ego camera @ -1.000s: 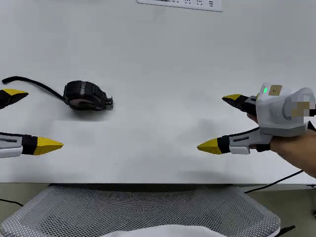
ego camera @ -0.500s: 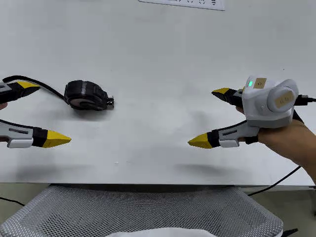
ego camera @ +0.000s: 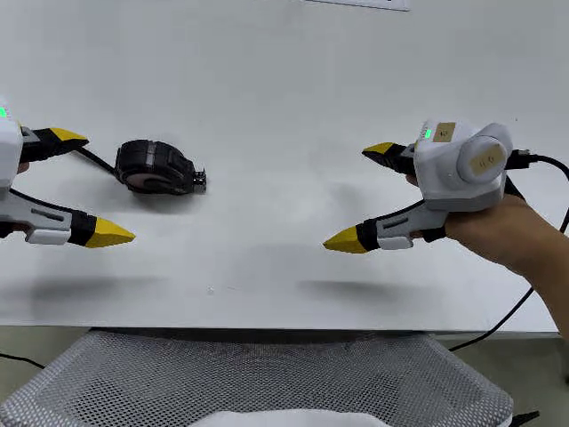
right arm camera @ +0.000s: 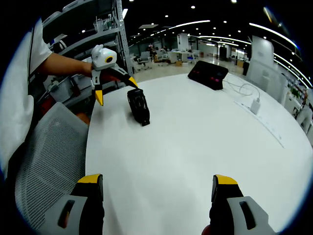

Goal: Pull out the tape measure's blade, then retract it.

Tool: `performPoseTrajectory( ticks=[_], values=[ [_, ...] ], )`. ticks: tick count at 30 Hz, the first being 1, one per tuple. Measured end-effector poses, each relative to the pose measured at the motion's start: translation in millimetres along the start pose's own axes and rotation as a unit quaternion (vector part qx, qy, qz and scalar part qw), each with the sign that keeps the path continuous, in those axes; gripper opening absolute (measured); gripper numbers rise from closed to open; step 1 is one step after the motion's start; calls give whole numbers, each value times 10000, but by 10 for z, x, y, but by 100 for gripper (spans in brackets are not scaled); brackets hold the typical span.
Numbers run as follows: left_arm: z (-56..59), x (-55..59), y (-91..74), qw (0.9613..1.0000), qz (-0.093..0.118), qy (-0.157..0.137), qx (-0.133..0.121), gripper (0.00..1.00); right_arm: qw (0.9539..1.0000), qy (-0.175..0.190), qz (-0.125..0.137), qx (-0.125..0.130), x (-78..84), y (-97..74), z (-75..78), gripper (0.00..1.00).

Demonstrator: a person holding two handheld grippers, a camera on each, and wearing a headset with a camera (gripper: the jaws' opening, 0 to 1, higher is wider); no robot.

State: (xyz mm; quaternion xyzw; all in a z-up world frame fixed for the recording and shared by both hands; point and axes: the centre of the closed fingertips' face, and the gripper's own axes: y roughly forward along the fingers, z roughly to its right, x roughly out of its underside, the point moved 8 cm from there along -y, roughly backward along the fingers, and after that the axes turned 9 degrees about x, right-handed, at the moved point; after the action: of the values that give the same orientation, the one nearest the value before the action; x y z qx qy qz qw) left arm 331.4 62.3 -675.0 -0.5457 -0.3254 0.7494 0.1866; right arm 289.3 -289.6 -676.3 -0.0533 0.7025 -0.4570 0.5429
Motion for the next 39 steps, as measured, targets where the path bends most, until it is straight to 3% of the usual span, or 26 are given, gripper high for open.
performPoseTrajectory(
  ticks=[9, 17, 39],
  values=[
    [-126, -11, 110, 9991, -343, 257, -13, 78, 9996, -199, -18, -188, -109, 170, -24, 90],
    [-200, -19, 207, 9963, -678, 514, 126, 69, 9988, -342, -60, -340, -168, 296, -30, 89],
    [-308, -126, 499, 9872, -1067, 1071, 499, 43, 9972, -442, -93, -589, -238, 543, 25, 86]
  ],
)
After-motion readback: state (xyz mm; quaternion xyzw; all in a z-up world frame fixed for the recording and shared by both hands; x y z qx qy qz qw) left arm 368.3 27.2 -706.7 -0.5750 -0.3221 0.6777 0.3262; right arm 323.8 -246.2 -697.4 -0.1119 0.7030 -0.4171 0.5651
